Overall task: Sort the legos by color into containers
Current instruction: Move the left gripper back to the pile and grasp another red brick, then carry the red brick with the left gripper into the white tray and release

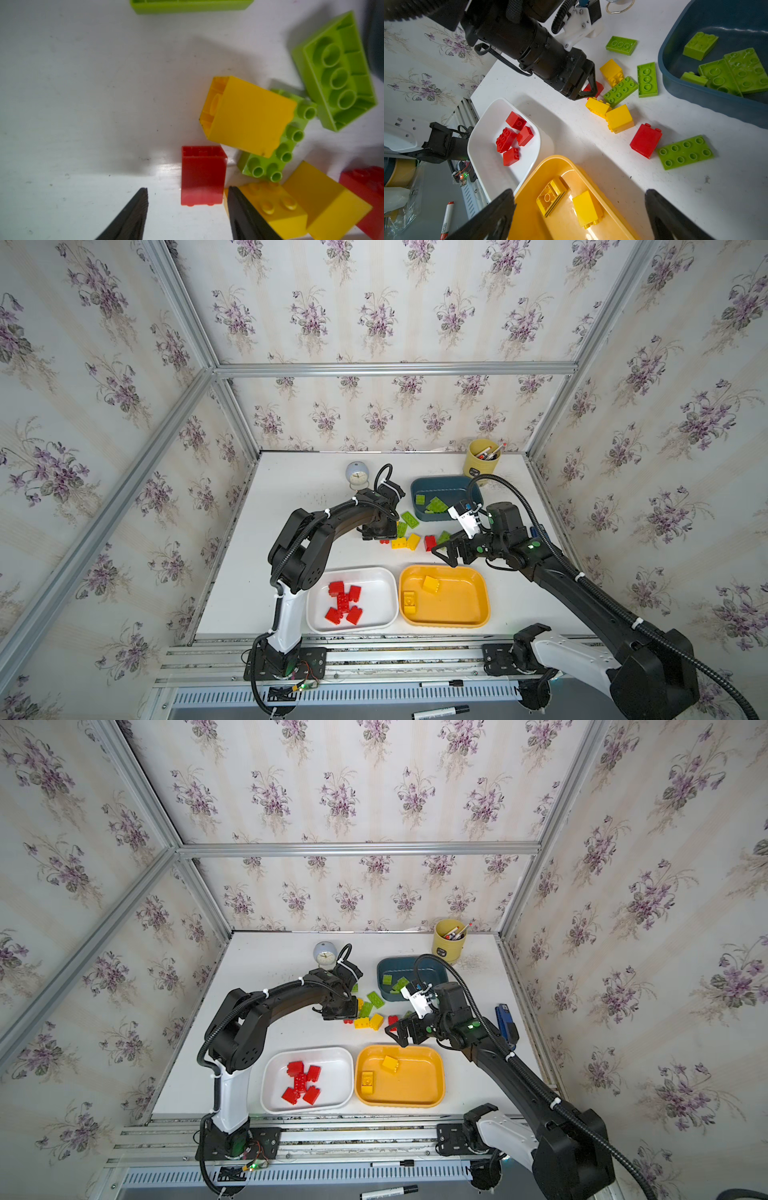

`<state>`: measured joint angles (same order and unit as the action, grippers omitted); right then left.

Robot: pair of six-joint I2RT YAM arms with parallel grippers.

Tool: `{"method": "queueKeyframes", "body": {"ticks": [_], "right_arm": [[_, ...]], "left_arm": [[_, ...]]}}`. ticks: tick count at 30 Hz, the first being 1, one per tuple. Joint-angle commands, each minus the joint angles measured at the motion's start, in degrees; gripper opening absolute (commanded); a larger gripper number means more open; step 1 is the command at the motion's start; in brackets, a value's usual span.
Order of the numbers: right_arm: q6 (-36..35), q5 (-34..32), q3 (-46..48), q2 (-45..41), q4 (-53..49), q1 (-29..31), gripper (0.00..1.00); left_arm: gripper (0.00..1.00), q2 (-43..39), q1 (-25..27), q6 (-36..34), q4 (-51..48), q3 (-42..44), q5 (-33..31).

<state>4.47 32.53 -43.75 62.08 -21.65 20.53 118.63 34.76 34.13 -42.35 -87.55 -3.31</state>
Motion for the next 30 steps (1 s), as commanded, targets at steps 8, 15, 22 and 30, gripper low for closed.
{"method": "queueKeyframes", "body": {"ticks": [8,15,22,30], "right_arm": [[-0.95,0.40,-0.37,-0.03,-0.25,0.02,1.00],[-0.82,0.78,-0.55,-0.62,-0.67,-0.02,1.00],[-0.34,6.91,-0.81,-1.09,-0.70,0.02,1.00],[-0.65,10.88,-0.11,-1.53,-0.19,0.07,1.00]], "left_arm": [[0.51,2.30,0.28,-0.29,0.41,-0.43,-0.20],[0.28,1.35,0.25,-1.48,0.14,-0.15,-0.36],[0.27,-9.56,0.36,-1.77,-1.48,5.43,0.49],[0.28,-29.69,3.64,1.35,-5.24,21.34,2.49]]}}
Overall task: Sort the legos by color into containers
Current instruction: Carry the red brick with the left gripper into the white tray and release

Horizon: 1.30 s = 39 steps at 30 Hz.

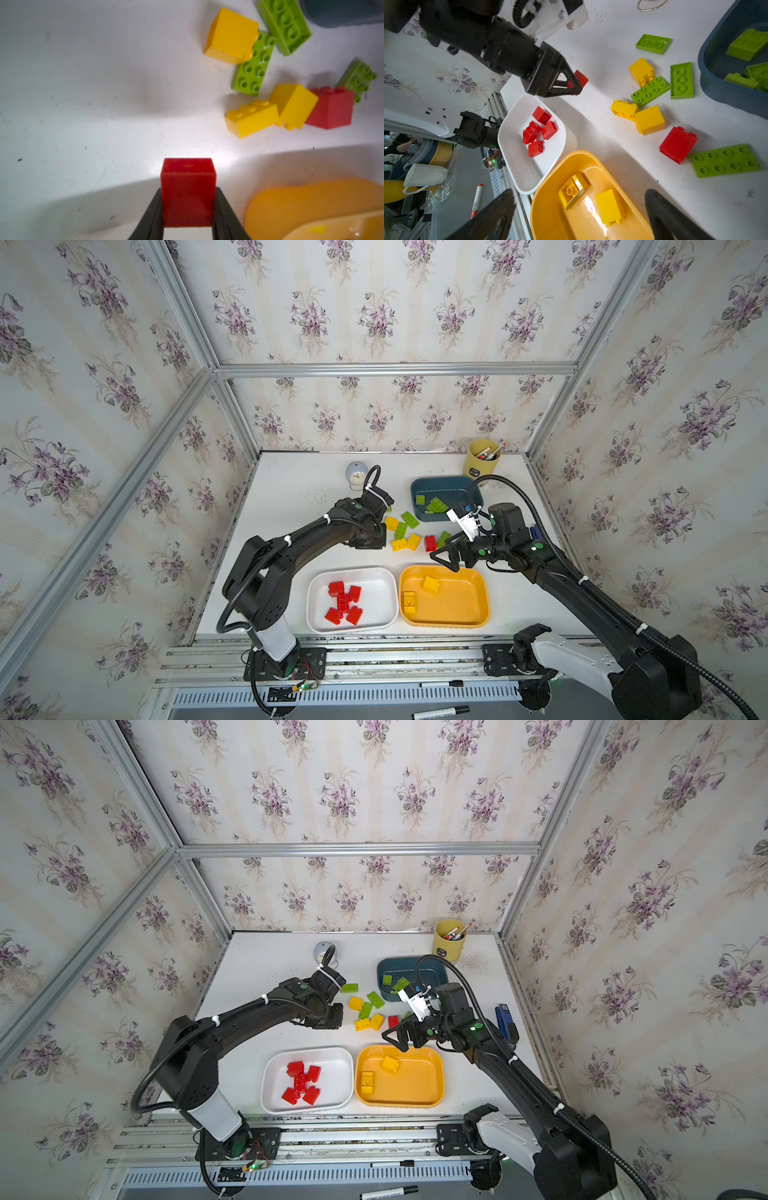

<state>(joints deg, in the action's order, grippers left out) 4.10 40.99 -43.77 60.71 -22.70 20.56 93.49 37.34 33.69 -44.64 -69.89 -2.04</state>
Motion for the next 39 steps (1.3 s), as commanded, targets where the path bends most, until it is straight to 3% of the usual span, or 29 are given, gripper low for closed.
{"method": "queueKeyframes", "body": {"ticks": [1,8,14,19,22,26,31,39], "right_arm": [[-0.33,2.49,-0.09,0.01,0.90,0.06,1.00],[-0.71,4.48,0.09,1.24,1.92,0.22,1.00],[-1.42,4.73,0.17,1.96,1.52,0.90,1.00],[-1.68,3.97,0.22,1.79,1.01,1.15,1.00],[-2.08,3.19,0.09,1.31,0.13,1.11,1.00],[-2.52,1.88,0.09,0.90,-0.61,1.15,1.00],[-2.60,-0.21,-0.47,0.90,-0.64,1.10,1.00],[-2.52,-6.45,-2.11,0.42,-0.78,0.84,1.00]], "left_arm": [[0.28,-6.70,1.64,2.56,-3.39,5.37,1.62],[0.29,-16.89,8.58,10.07,-4.49,15.07,4.32],[0.32,-14.58,13.86,11.84,-0.48,17.67,4.94],[0.42,-11.03,14.51,10.43,2.45,19.04,6.30],[0.61,-11.33,14.43,7.23,1.92,17.09,6.42],[0.76,-12.62,13.43,1.49,-1.20,12.02,3.49],[0.81,-11.00,10.67,-10.11,-2.42,5.16,0.07],[0.85,0.41,3.47,-35.26,-2.47,-10.55,-5.68]]}}
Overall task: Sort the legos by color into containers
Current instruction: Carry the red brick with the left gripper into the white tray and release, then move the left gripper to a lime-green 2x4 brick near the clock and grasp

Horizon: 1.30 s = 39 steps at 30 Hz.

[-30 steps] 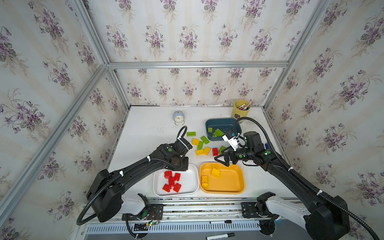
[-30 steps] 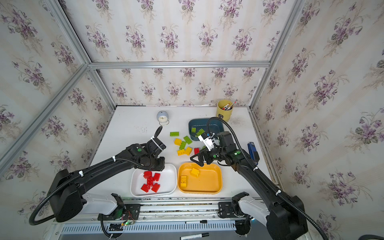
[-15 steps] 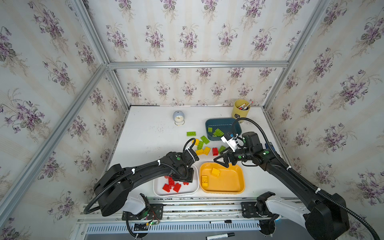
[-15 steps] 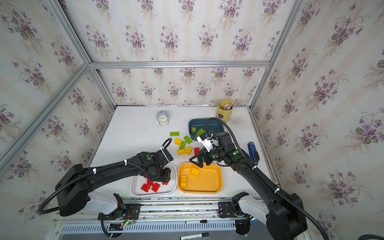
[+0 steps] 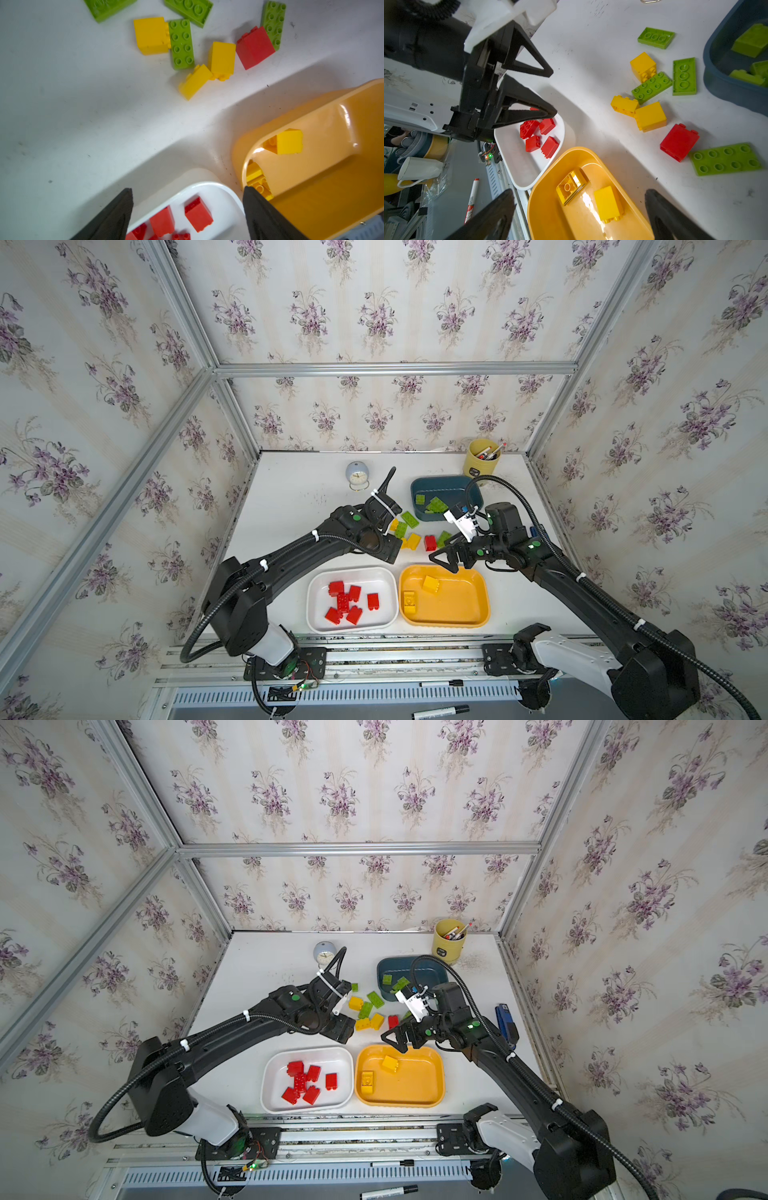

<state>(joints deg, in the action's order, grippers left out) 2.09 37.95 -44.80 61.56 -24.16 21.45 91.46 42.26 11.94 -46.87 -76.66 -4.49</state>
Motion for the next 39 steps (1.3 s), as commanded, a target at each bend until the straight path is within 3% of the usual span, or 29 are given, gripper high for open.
{"method": "queueKeyframes", "body": {"ticks": [1,6,11,23,39], "right_arm": [[-0.42,-3.79,-1.20,-0.55,0.74,-0.15,1.00],[-0.40,-5.16,-1.94,-0.92,0.53,-0.76,1.00],[-0.64,-5.61,-2.23,-1.00,-0.43,-1.11,1.00],[-1.98,-5.53,-3.23,-0.65,-4.42,-2.58,1.00],[-2.35,-4.91,-5.90,2.58,-7.80,-3.02,1.00]], "left_arm": [[0.85,3.78,-2.29,-15.94,-0.17,-5.51,-3.07],[0.83,12.05,-6.41,-29.54,0.03,-14.11,-2.21],[0.80,20.55,-9.04,-37.06,1.24,-20.79,-1.61],[0.78,35.23,-12.86,-45.15,2.58,-33.99,1.48],[0.76,43.21,-15.97,-52.03,1.08,-38.42,1.53]]}}
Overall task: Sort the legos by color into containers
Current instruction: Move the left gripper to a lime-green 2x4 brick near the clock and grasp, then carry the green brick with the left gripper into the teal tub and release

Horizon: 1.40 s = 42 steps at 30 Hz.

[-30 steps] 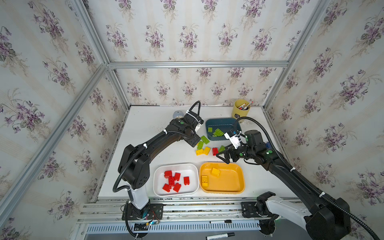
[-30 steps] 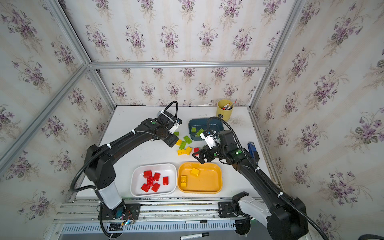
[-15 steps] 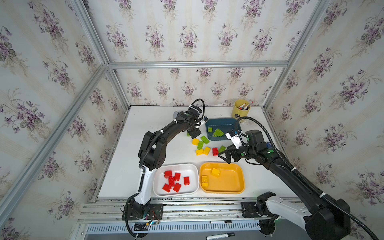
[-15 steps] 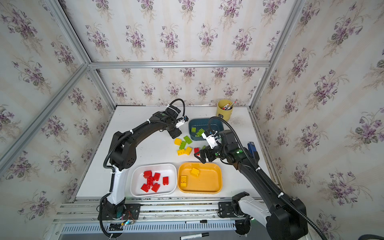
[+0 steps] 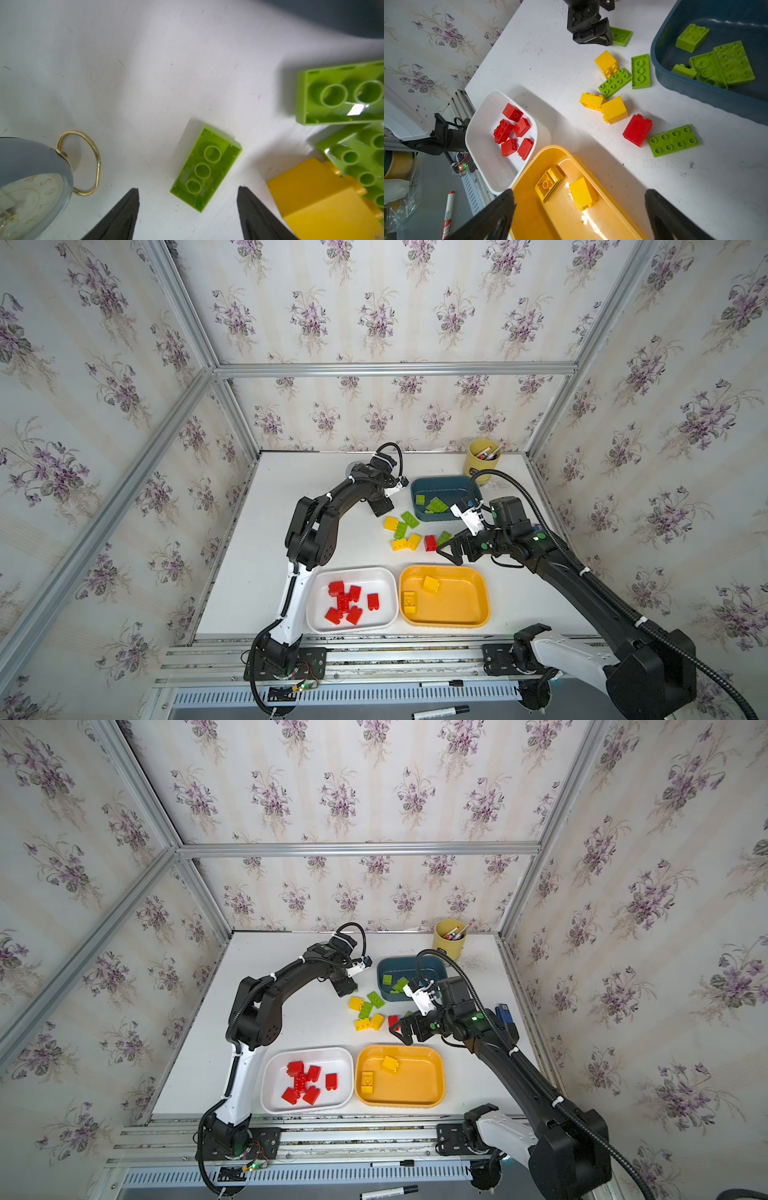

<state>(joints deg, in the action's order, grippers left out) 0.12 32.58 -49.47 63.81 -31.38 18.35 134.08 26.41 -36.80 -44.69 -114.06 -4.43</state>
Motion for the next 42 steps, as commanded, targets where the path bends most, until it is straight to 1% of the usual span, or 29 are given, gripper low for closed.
{"method": "queueKeyframes", "body": {"ticks": [1,10,20,25,27,29,32,36,42], "right_arm": [[-0.39,0.47,-1.30,0.41,-0.79,0.09,1.00],[0.04,0.07,-2.64,1.38,-2.10,0.10,1.00],[0.33,0.29,-4.21,3.15,-2.99,0.10,1.00],[0.49,0.46,-4.75,3.95,-2.94,0.09,1.00],[0.58,0.61,-4.93,4.26,-2.98,0.04,1.00],[0.54,0.71,-5.02,4.35,-2.92,0.09,1.00],[0.58,0.60,-5.31,4.28,-3.12,0.04,1.00],[0.67,0.56,-5.55,3.95,-3.08,0.10,1.00],[0.58,0.65,-5.69,4.04,-2.90,0.11,1.00]], "left_arm": [[0.76,1.06,-0.26,-3.61,-1.61,-1.59,1.94],[0.74,7.09,-1.10,-5.41,-9.19,-11.42,6.71],[0.72,10.22,-1.37,-6.28,-13.35,-15.69,10.14],[0.66,10.65,-1.45,-5.67,-15.46,-16.55,10.84],[0.61,10.98,-1.45,-5.43,-16.34,-17.19,10.83],[0.51,11.12,-1.45,-5.57,-16.87,-17.33,10.73],[0.49,11.09,-1.37,-6.13,-17.45,-17.33,9.34],[0.39,10.90,-1.10,-6.40,-17.54,-17.16,6.31],[0.30,8.73,-1.10,-4.87,-17.54,-17.68,6.17]]}}
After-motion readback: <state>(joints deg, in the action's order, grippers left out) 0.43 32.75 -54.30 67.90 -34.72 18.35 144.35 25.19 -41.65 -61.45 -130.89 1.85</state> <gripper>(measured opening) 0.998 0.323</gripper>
